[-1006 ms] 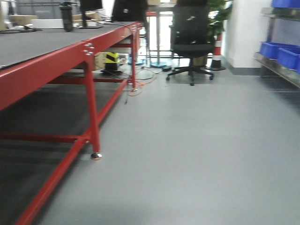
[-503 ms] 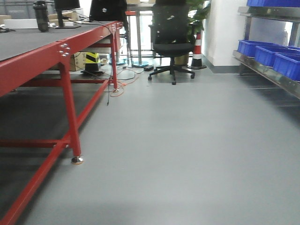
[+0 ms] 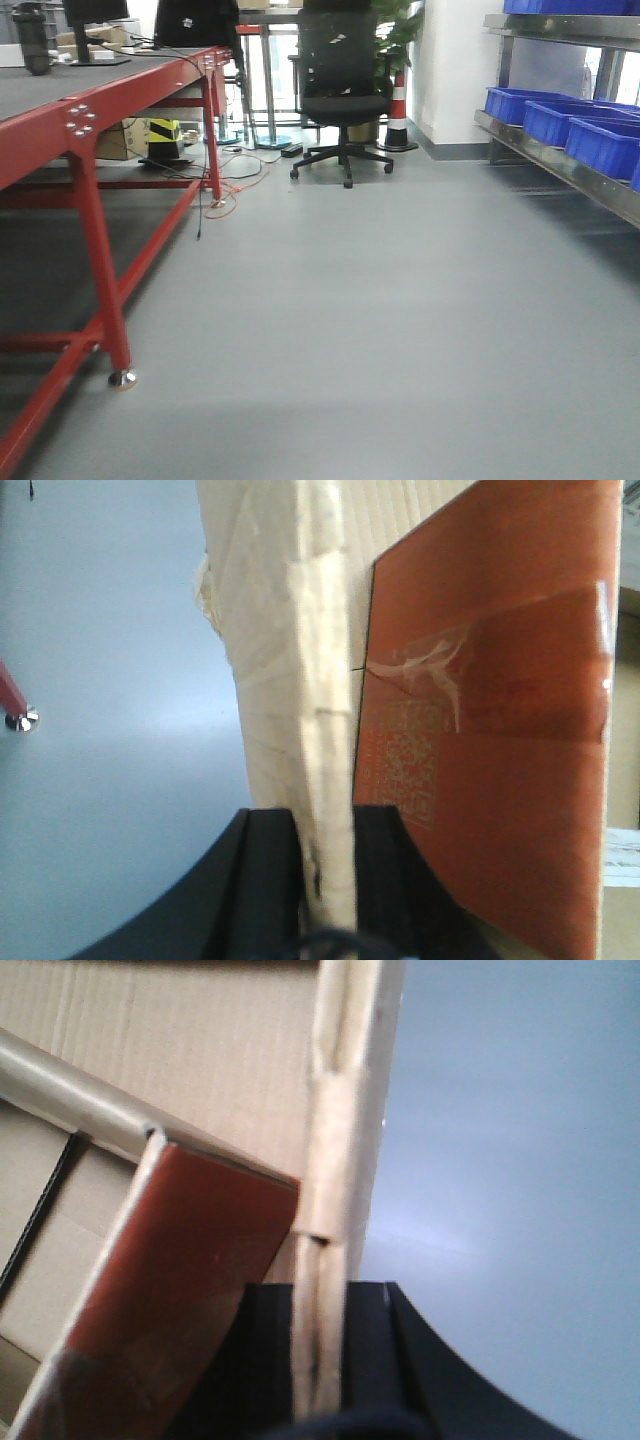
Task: Stack two boxes on right shelf middle
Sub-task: 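Drive the base to the steel shelf rack holding the boxes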
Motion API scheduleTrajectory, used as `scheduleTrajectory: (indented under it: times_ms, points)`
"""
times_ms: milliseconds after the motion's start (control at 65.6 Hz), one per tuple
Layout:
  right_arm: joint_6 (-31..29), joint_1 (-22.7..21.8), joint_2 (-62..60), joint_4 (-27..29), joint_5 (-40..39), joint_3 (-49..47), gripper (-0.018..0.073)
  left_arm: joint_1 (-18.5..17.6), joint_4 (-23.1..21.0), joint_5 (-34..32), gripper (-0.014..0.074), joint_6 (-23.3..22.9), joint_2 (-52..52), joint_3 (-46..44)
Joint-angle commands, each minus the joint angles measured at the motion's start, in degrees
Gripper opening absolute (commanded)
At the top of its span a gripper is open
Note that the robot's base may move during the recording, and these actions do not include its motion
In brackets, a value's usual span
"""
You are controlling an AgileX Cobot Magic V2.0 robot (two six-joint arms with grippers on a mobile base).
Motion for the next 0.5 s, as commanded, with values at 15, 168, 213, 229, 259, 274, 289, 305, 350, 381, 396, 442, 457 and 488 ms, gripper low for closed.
scheduleTrajectory:
  times_ms: [15, 168, 213, 229, 259, 274, 289, 305, 350, 381, 396, 442, 457, 488]
  points:
    - [-0.7, -0.6, -0.7, -1.4, -3.3, -0.8, -0.0153, 0.4, 1.4, -1.9, -0.0111, 0.0, -0.7, -0.8]
    - [-0.7, -0.6, -0.7, -1.3, -3.3, -0.8, -0.0153, 0.4, 1.4, -1.9, -0.0111, 0.0, -0.7, -0.8]
    - [-0.7, -0.6, -0.7, -1.3, -3.3, -0.8, -0.0153, 0.4, 1.4, -2.0, -0.0111, 0.0, -0.7, -0.8]
    - [-0.7, -0.6, -0.7, -1.3, -3.3, -0.8, -0.0153, 0.4, 1.4, -2.0, -0.0111, 0.0, -0.7, -0.8]
    - [-0.7, -0.6, -0.7, -1.3, -3.3, -0.8, -0.0153, 0.4, 1.4, -2.0, -0.0111, 0.0, -0.7, -0.8]
    - [-0.7, -0.6, -0.7, -1.3, -3.3, -0.8, -0.0153, 0.4, 1.4, -2.0, -0.0111, 0.0, -0.7, -0.8]
    - [-0.7, -0.6, -0.7, -1.3, -3.3, -0.8, -0.0153, 0.4, 1.4, -2.0, -0.0111, 0.0, -0.7, -0.8]
    - [-0.7, -0.6, -0.7, -1.3, -3.3, -0.8, -0.0153, 0.4, 1.4, -2.0, -0.0111, 0.0, -0.7, -0.8]
    - [-0.7, -0.6, -0.7, -1.3, -3.3, -0.8, -0.0153, 0.4, 1.4, -2.0, -0.0111, 0.0, -0.7, -0.8]
    - [-0.7, -0.6, -0.7, -1.3, -3.3, -0.8, -0.0153, 0.4, 1.4, -2.0, -0.0111, 0.0, -0.7, -0.8]
    - [-0.7, -0.6, -0.7, -1.3, -3.3, -0.8, -0.0153, 0.4, 1.4, -2.0, -0.0111, 0.0, -0.7, -0.8]
    - [-0.7, -0.6, -0.7, -1.3, -3.3, -0.8, -0.0153, 0.4, 1.4, -2.0, -0.0111, 0.0, -0.7, -0.8]
    - [-0.7, -0.6, -0.7, -1.3, -3.3, -0.8, -0.0153, 0.4, 1.4, -2.0, -0.0111, 0.0, -0.7, -0.8]
    - [-0.7, -0.6, -0.7, -1.3, -3.3, -0.8, -0.0153, 0.4, 1.4, -2.0, -0.0111, 0.0, -0.7, -0.8]
